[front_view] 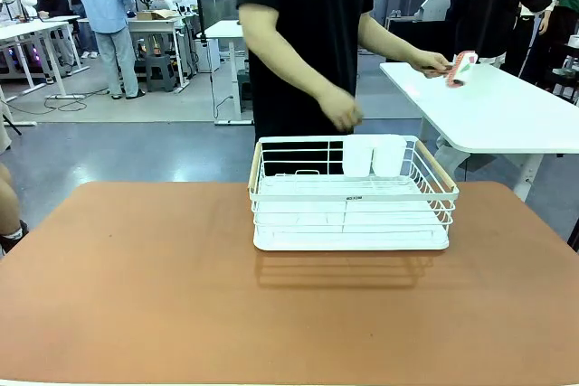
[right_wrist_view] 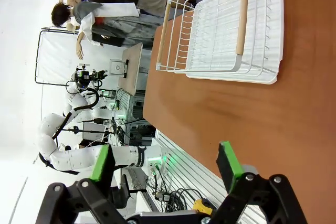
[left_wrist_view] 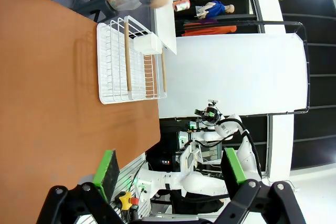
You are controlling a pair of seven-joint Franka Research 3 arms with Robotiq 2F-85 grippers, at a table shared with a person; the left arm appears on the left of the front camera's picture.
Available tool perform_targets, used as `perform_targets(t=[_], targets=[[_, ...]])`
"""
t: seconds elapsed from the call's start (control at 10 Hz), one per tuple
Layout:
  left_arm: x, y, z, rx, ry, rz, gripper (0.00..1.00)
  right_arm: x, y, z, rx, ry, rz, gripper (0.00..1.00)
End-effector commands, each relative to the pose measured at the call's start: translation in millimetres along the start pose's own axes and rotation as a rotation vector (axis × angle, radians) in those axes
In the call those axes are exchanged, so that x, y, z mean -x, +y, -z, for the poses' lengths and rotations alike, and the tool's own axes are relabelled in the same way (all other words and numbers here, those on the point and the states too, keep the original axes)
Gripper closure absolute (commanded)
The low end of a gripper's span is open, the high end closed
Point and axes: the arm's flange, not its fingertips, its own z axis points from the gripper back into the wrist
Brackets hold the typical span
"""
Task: Clean the table.
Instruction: Pick up the Lint Roller when the human hands it over.
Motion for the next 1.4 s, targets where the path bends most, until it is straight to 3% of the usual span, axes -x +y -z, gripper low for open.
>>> perform_targets(t=[0.0,1.3], targets=[[1.6,-0.2,-2.0,0.016,0.001,0.006,0.0,0.3,0.9,-0.4,-0.009,0.003,-0.015,0.0],[1.6,-0.2,-2.0,0.016,0.001,0.006,0.0,0.3,0.9,-0.4,-0.009,0.003,-0.015,0.0]])
